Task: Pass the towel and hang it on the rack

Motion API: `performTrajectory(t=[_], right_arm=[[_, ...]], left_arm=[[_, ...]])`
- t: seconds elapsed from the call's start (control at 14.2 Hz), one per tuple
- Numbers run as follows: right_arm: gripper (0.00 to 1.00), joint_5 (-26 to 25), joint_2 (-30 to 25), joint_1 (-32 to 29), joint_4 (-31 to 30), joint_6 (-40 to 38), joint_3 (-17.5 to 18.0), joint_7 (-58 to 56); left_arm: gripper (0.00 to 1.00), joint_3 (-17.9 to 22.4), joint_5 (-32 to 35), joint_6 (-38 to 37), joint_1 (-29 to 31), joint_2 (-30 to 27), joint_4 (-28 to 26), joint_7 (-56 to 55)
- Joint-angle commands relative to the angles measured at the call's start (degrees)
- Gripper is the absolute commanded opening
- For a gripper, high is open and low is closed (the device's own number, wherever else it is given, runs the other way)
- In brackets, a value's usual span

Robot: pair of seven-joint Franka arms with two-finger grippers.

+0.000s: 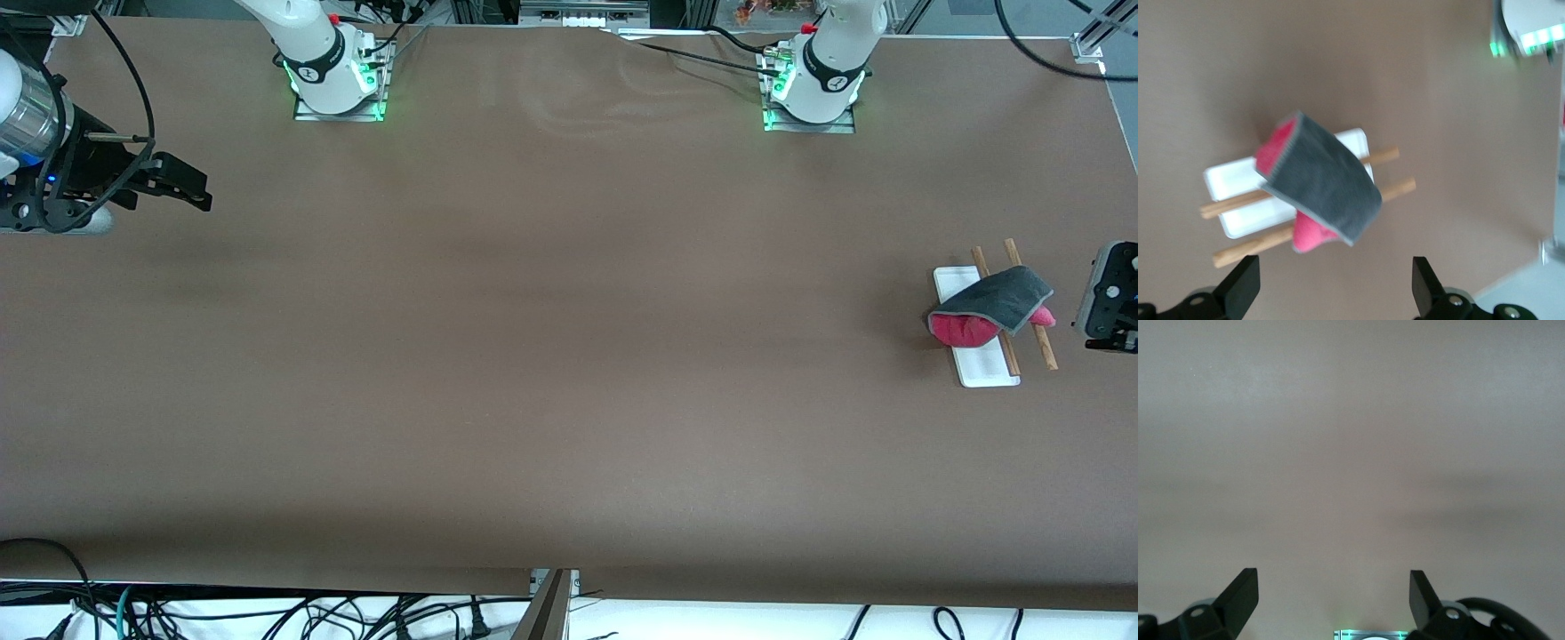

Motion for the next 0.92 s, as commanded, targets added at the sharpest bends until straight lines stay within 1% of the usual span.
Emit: performTrajectory(t=[0.0, 0.07, 0.14, 0.28, 0.35, 0.42, 0.49, 0.71, 0.78, 0.85], right_arm=[[1.0, 0.9, -1.0, -0.1, -0.4, -0.4, -0.1, -1.2], [1.0, 0.9, -1.0, 0.0, -0.4, -0.4, 0.0, -1.1], [1.0, 0.9, -1.0, 0.0, -0.4, -0.4, 0.0, -1.1], [1.0, 0.9, -1.0, 0.0, -0.4, -0.4, 0.1, -1.0], [1.0, 0.9, -1.0, 0.0, -0.4, -0.4, 0.2, -1.0], [1.0, 0.5, -1.0, 0.0, -0.4, -0.3, 0.2, -1.0], [1.0, 0.3, -1.0, 0.1, -0.4, -0.2, 0.3, -1.0], [1.0, -0.1, -1.0, 0.1, -0.4, 0.0, 0.4, -1.1], [1.0, -0.2, -1.0, 0.1, -0.4, -0.1, 0.4, -1.1], [1.0, -0.2, -1.0, 0.1, -0.4, 0.0, 0.4, -1.1]], left_arm=[[1.0, -0.2, -6.7, -0.6, -0.4, -1.6, -0.4, -11.3], [1.0, -1.1, -9.0, -0.5, -0.4, -1.6, -0.4, -16.2], [1.0, -2.6, -9.7, -0.5, -0.6, -1.6, -0.4, -21.0], [1.0, -6.6, -9.3, -0.1, -1.1, -1.6, -0.6, -29.2], [1.0, -8.0, -9.6, -0.1, -1.6, -1.6, -0.7, -34.4], [1.0, -8.3, -10.3, -0.2, -2.3, -1.6, -0.6, -39.0], [1.0, -8.2, -11.7, 0.8, -3.5, -3.0, -1.7, -43.2], [1.0, -7.9, -12.8, 2.7, -7.2, -10.5, -5.9, -61.9], [1.0, -7.1, -12.3, 2.7, -9.7, -12.7, -7.5, -67.6], [1.0, -4.0, -11.9, 2.8, -13.8, -14.7, -8.2, -75.6]])
